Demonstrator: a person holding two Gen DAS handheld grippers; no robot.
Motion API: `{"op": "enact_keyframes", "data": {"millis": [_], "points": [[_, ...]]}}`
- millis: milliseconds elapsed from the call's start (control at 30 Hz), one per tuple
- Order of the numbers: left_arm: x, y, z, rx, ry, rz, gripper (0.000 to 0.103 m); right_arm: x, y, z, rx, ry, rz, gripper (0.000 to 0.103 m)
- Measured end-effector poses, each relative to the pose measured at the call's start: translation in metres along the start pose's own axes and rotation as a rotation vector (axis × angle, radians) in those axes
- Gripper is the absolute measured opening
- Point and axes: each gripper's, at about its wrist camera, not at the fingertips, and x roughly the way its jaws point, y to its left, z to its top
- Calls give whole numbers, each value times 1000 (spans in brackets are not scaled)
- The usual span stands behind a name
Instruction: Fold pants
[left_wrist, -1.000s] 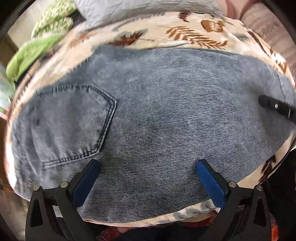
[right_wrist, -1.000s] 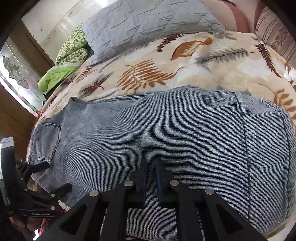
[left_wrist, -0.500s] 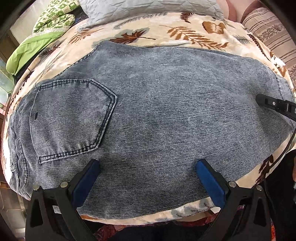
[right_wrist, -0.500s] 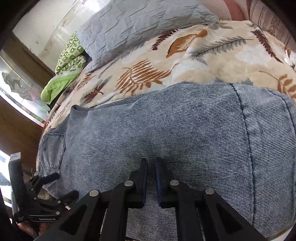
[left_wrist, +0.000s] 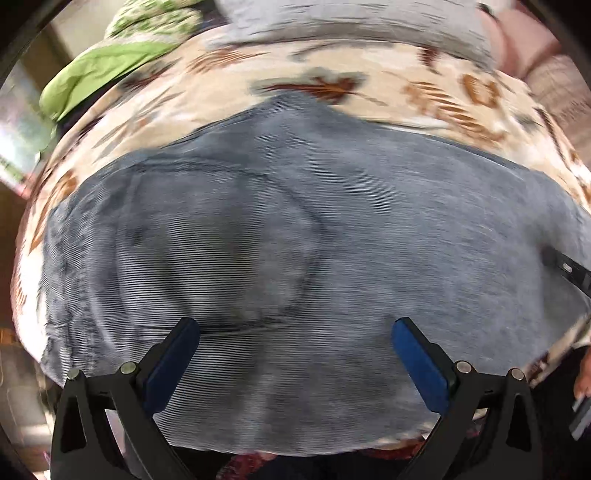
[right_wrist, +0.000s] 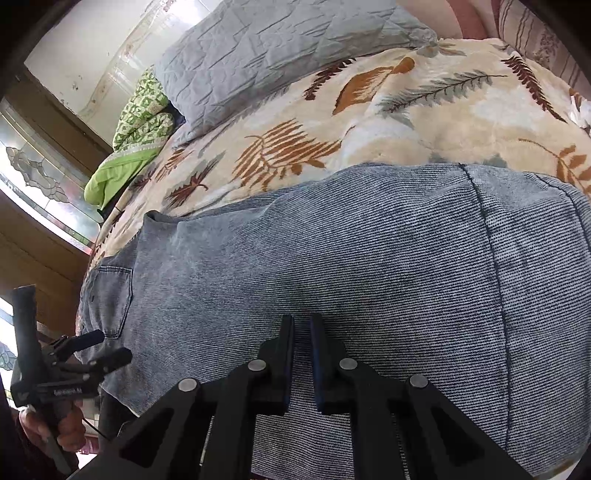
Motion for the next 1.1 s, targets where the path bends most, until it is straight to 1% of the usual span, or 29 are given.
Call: {"op": "enact_keyframes", "data": {"millis": [100,167,267,333,400,467,533,600,633,700,733,767,833,900,967,1033,1100], "points": [[6,18,-1,-29,-8,33,103,0,0,0,-2,-1,-1,11],[10,17,-4,-7,-23,66,103,1,1,0,-8,-2,-4,11],[10,7,-10,32,-70,121,103,1,2,1,-11,-3,-6,11],[10,7,-10,32,-72,115,103,0,3,2,-13,-4,-11,11],[11,11,-10,32,-67,92,103,-3,8,2,-38,-15,-41,11],[11,16,-8,34,-67,86,103,-11,18,0,-91,-68,-98,11],[13,14,-9,36,-73,95,103,-22,25,0,-132,-135,-118,11],[15,11,-10,31,-75,96,103,-28,21,2,-109,-168,-135,11],[17,13,-10,32,-75,96,103,-27,15,3,-83,-160,-157,11],[20,17,-8,31,-75,95,103,-20,-2,5,1,-110,-192,11],[18,13,-6,30,-76,96,103,-15,-11,6,38,-79,-189,11],[18,13,-6,31,-78,97,103,-13,-17,6,66,-65,-158,11],[19,14,-6,31,-81,100,103,-15,-21,8,80,-67,-136,11],[15,11,-11,32,-81,98,103,-17,-19,7,70,-73,-148,11],[15,11,-11,33,-84,96,103,-24,-11,8,41,-109,-150,11],[15,12,-12,35,-87,98,103,-31,1,7,-18,-159,-141,11],[14,12,-12,35,-87,97,103,-33,13,4,-76,-177,-126,11]]}}
